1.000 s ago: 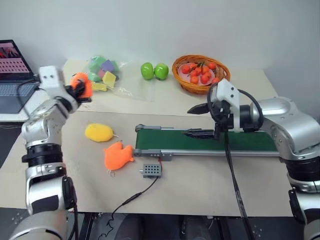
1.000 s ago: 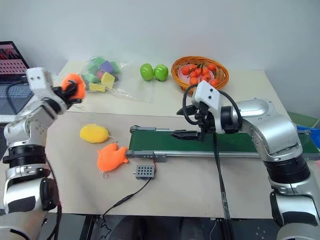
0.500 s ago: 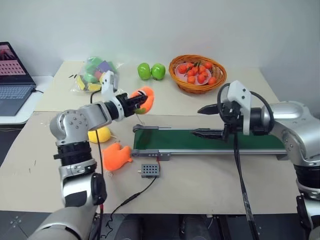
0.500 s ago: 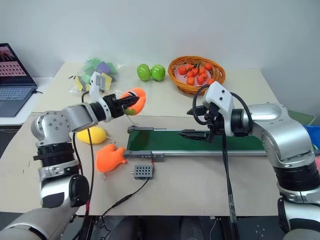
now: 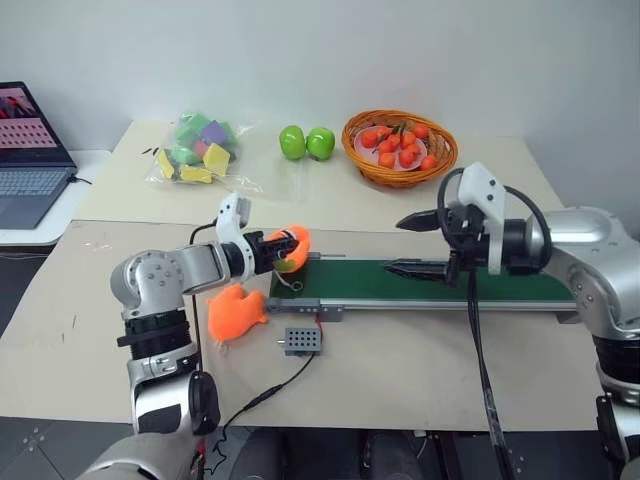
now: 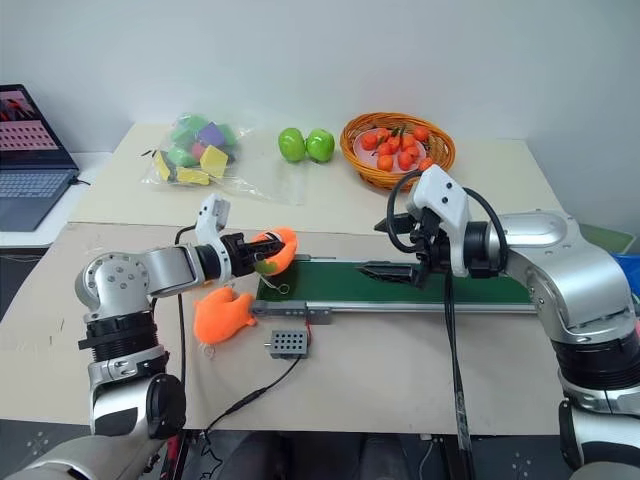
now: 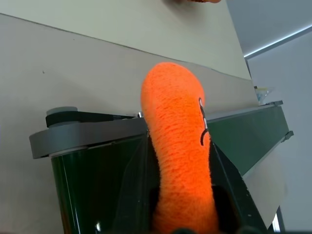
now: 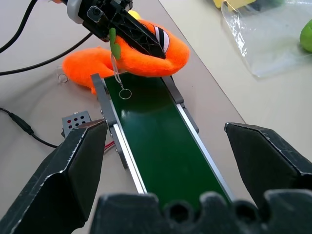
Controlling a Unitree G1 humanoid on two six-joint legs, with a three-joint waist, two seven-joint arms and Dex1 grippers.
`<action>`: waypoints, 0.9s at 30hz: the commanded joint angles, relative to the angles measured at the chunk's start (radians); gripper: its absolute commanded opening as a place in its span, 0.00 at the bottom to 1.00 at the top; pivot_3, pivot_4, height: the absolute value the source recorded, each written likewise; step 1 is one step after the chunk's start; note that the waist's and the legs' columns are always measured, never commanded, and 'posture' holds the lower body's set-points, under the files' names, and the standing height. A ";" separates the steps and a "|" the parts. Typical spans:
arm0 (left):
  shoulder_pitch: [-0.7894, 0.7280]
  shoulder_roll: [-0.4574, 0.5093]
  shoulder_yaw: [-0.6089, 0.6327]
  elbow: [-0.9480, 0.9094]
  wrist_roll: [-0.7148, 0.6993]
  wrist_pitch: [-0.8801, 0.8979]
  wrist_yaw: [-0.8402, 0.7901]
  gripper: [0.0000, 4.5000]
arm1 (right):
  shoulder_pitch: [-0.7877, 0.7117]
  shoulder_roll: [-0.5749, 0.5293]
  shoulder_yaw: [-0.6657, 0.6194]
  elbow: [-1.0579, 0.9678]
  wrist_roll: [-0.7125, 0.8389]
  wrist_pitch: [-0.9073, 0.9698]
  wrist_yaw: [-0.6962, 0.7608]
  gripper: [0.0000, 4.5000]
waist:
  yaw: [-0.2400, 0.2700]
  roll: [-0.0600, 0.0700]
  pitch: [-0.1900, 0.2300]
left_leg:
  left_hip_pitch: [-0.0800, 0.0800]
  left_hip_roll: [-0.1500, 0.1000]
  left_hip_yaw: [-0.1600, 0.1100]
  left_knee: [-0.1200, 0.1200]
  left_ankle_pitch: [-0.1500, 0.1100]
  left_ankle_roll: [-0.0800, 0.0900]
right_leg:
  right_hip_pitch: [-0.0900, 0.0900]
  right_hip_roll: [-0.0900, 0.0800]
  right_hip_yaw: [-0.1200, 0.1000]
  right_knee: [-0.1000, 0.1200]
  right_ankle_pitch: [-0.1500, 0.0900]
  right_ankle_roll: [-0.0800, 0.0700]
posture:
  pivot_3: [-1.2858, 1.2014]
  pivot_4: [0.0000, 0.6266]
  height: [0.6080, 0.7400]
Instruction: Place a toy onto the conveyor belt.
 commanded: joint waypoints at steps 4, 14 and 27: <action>0.031 0.009 -0.077 -0.068 0.008 -0.002 -0.030 0.05 | -0.020 -0.035 -0.043 -0.022 0.012 0.000 -0.004 1.00 | 0.000 0.000 0.000 | 0.000 0.000 0.000 0.000 0.000 0.000 | 0.000 0.000 0.000 0.000 0.000 0.000 | 0.52 0.24 0.99; 0.032 0.055 -0.111 -0.069 0.022 -0.023 -0.067 0.56 | -0.018 -0.034 -0.044 -0.038 0.018 0.012 -0.017 1.00 | 0.000 0.000 0.000 | 0.000 0.000 0.000 0.000 0.000 0.001 | 0.000 0.000 0.000 0.000 0.000 0.000 | 0.52 0.24 0.99; -0.093 0.064 -0.029 -0.035 0.026 -0.019 -0.049 0.99 | -0.037 -0.023 -0.030 -0.029 0.013 0.009 -0.017 1.00 | 0.001 0.000 0.000 | 0.000 0.000 0.000 0.000 0.000 0.001 | 0.000 0.000 0.000 0.000 0.000 0.000 | 0.52 0.24 0.99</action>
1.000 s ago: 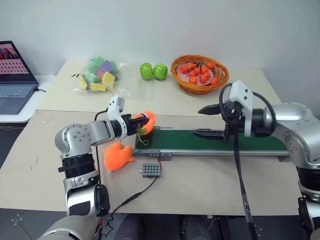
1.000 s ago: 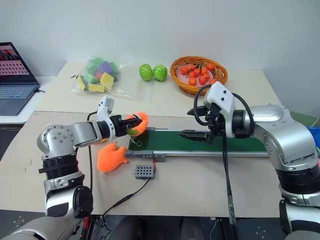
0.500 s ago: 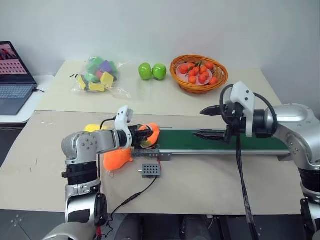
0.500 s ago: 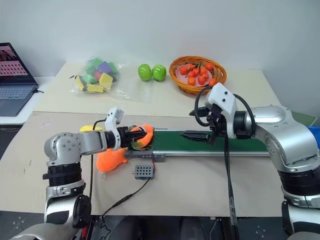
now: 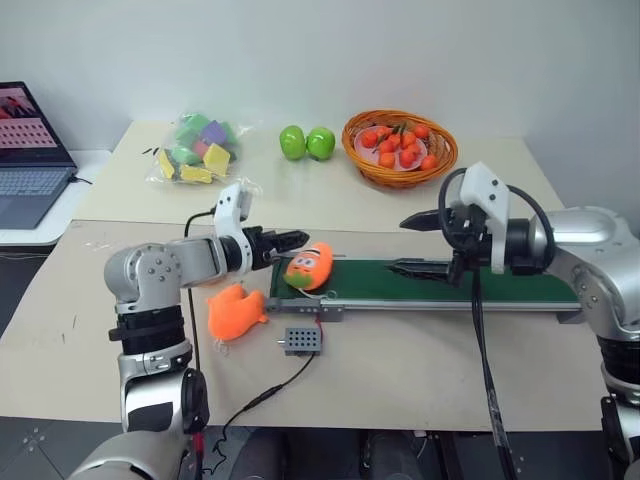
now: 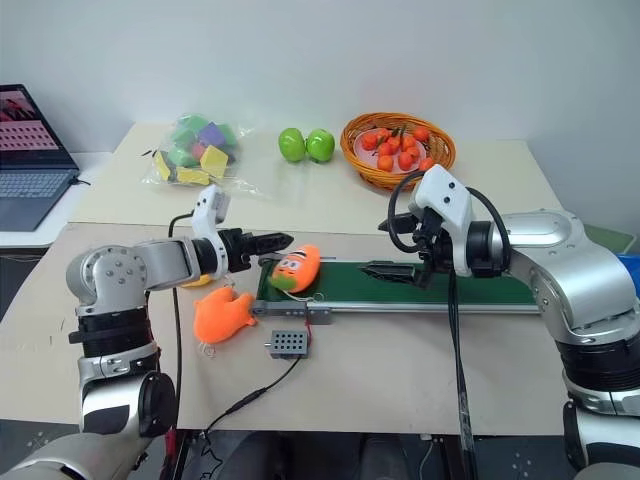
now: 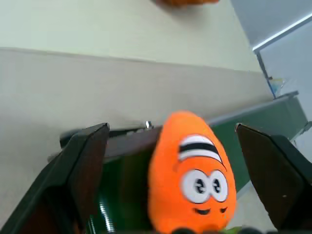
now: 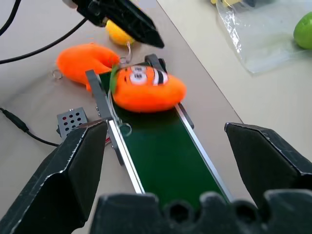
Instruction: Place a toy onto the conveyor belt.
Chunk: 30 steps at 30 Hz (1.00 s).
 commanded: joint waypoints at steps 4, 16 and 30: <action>-0.081 0.026 0.031 -0.010 -0.017 0.000 -0.024 0.99 | -0.029 -0.006 -0.025 -0.018 0.012 -0.001 -0.005 1.00 | 0.000 0.000 0.000 | 0.000 0.000 0.000 0.000 0.000 0.000 | 0.000 0.000 0.000 0.000 0.000 0.000 | 0.52 0.24 0.99; -0.011 0.597 -0.369 -0.139 0.177 -0.570 -0.777 0.99 | 0.113 -0.242 -0.175 -0.003 0.037 -0.026 0.131 1.00 | 0.005 0.001 0.000 | -0.002 0.000 0.001 -0.001 0.000 0.001 | -0.002 0.000 0.000 -0.001 0.000 0.000 | 0.52 0.24 0.99; 0.059 0.687 -0.413 -0.165 0.175 -0.706 -1.086 0.99 | 0.164 -0.268 -0.290 -0.003 0.147 -0.012 0.180 1.00 | 0.014 0.001 0.001 | -0.002 0.001 0.001 0.001 -0.004 0.007 | -0.002 0.000 0.000 0.000 0.000 0.000 | 0.52 0.24 0.99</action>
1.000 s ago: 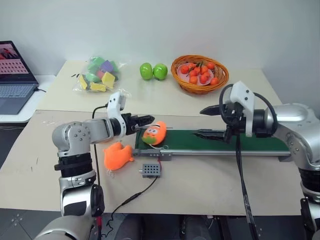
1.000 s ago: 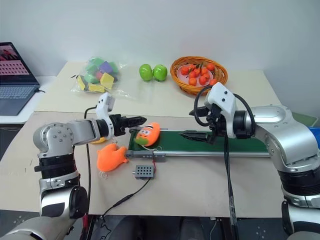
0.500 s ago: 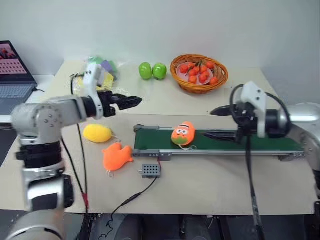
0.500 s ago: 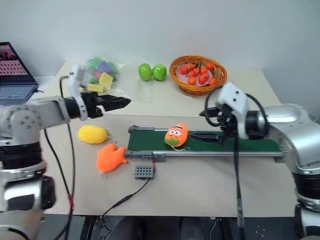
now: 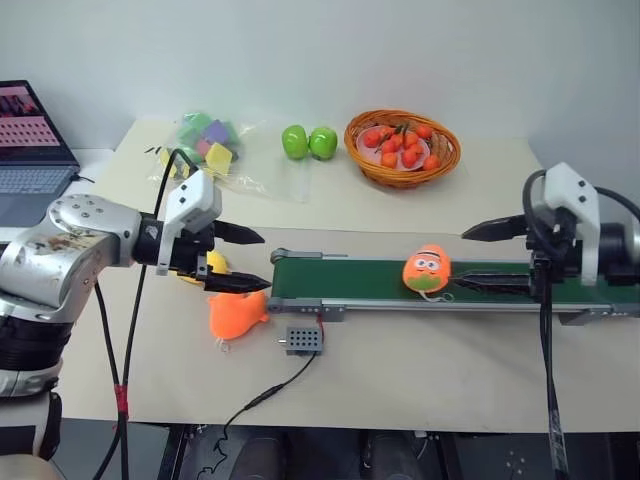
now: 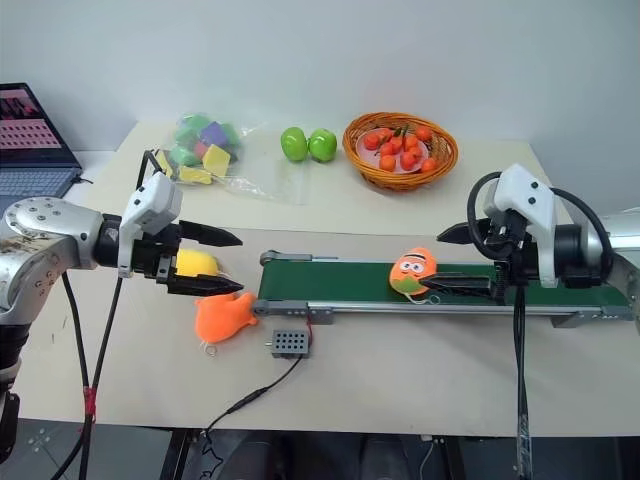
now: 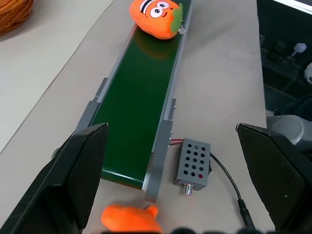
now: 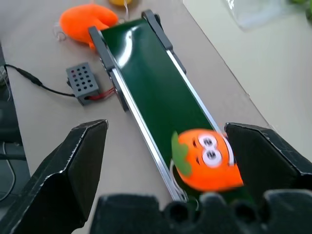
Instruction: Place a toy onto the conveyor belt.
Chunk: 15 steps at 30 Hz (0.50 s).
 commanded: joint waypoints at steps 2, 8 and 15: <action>-0.071 -0.025 0.019 0.041 0.017 -0.039 0.003 0.99 | -0.015 0.001 -0.060 -0.010 0.046 -0.001 -0.003 1.00 | 0.002 0.000 0.000 | 0.000 0.000 0.000 0.000 0.000 0.000 | 0.000 0.000 0.000 0.000 0.000 0.000 | 0.52 0.24 0.99; -0.158 -0.070 0.028 0.105 0.020 -0.026 0.022 0.99 | -0.031 0.010 -0.068 0.011 0.067 -0.007 -0.025 1.00 | 0.006 0.000 0.000 | -0.001 0.000 0.000 0.001 0.001 -0.001 | 0.000 0.000 0.000 0.000 0.000 0.000 | 0.52 0.24 0.99; -0.192 -0.100 0.029 0.112 0.024 -0.014 0.043 0.99 | -0.047 0.017 -0.061 0.034 0.047 -0.032 -0.049 1.00 | 0.005 0.000 0.000 | 0.000 0.000 0.000 0.001 0.001 -0.001 | 0.000 0.000 0.000 0.000 0.000 0.000 | 0.52 0.24 0.99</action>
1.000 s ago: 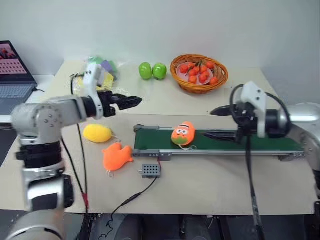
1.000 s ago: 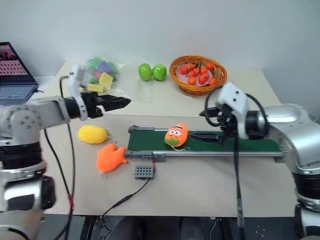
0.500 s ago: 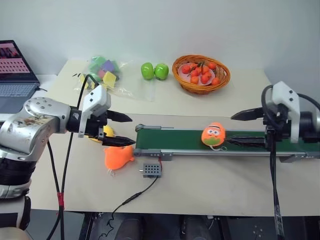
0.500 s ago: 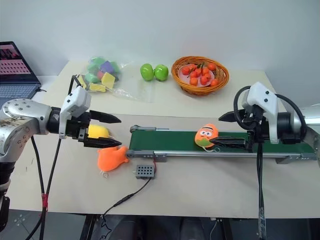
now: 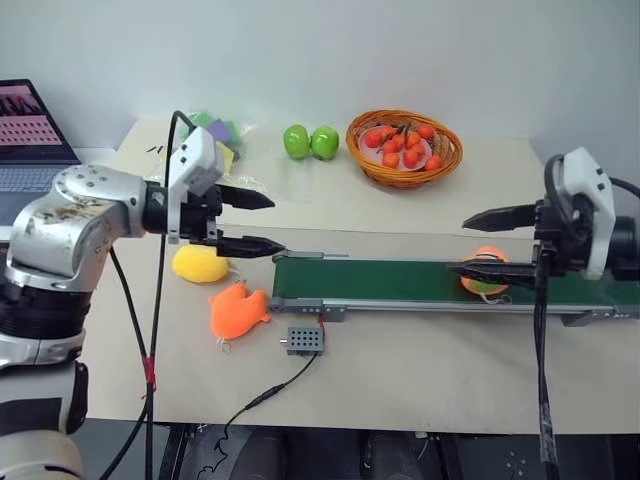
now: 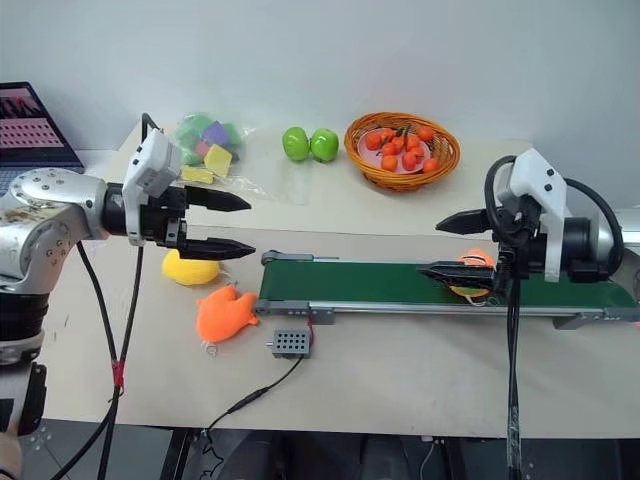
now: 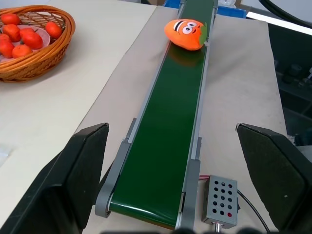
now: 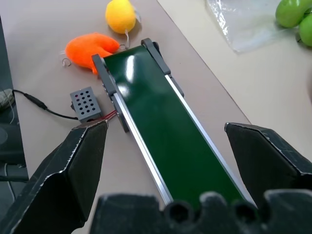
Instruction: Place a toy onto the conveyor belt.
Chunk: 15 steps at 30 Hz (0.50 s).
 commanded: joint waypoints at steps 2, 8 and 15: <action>-0.048 -0.014 0.025 -0.001 0.006 -0.012 0.015 0.99 | -0.033 0.004 -0.038 0.005 0.001 -0.035 -0.019 1.00 | 0.000 0.000 0.000 | 0.000 0.000 0.000 0.000 0.000 0.000 | 0.000 0.000 0.000 0.000 0.000 0.000 | 0.52 0.24 0.99; -0.079 -0.039 0.000 0.032 0.056 -0.052 0.035 0.99 | -0.042 0.011 -0.022 0.007 -0.006 -0.043 -0.034 1.00 | 0.000 0.000 0.000 | 0.000 0.000 0.000 0.000 0.001 -0.002 | 0.000 0.000 0.000 0.000 0.000 0.000 | 0.52 0.24 0.99; -0.122 -0.070 -0.025 0.092 0.121 -0.109 0.033 0.99 | -0.037 0.008 -0.018 0.013 -0.015 -0.052 -0.038 1.00 | 0.001 0.000 0.000 | -0.001 0.000 0.000 0.000 0.001 -0.002 | 0.000 0.000 0.000 0.000 0.000 0.000 | 0.52 0.24 0.99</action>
